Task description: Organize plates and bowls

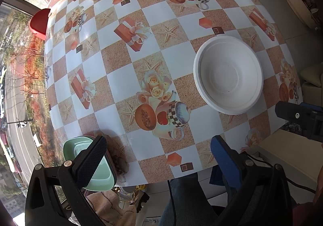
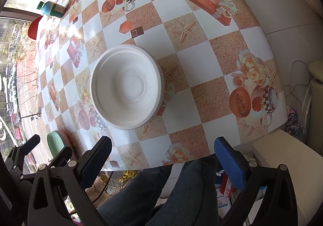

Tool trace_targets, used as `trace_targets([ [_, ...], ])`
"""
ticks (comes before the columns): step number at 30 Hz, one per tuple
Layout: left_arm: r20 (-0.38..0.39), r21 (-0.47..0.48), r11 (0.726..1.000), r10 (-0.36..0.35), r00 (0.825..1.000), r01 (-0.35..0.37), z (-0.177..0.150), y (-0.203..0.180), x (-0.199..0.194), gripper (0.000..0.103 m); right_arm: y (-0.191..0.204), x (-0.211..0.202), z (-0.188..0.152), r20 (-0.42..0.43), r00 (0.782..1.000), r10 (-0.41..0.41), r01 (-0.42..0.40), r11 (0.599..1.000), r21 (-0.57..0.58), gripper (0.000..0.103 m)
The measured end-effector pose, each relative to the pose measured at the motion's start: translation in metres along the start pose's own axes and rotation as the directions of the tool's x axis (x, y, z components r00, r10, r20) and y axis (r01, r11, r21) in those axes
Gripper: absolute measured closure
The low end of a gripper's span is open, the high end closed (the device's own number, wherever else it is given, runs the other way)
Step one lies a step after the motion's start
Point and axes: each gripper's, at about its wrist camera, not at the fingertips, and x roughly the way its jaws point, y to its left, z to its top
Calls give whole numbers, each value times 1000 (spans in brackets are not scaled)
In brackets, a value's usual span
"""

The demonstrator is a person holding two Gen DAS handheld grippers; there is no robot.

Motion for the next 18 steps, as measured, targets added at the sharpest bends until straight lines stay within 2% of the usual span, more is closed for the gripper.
trace_targets([
  [18, -14, 0, 1000, -6, 1000, 6, -2, 0, 3, 0, -1, 2, -2, -10, 1000, -1, 1, 1000, 2, 1],
])
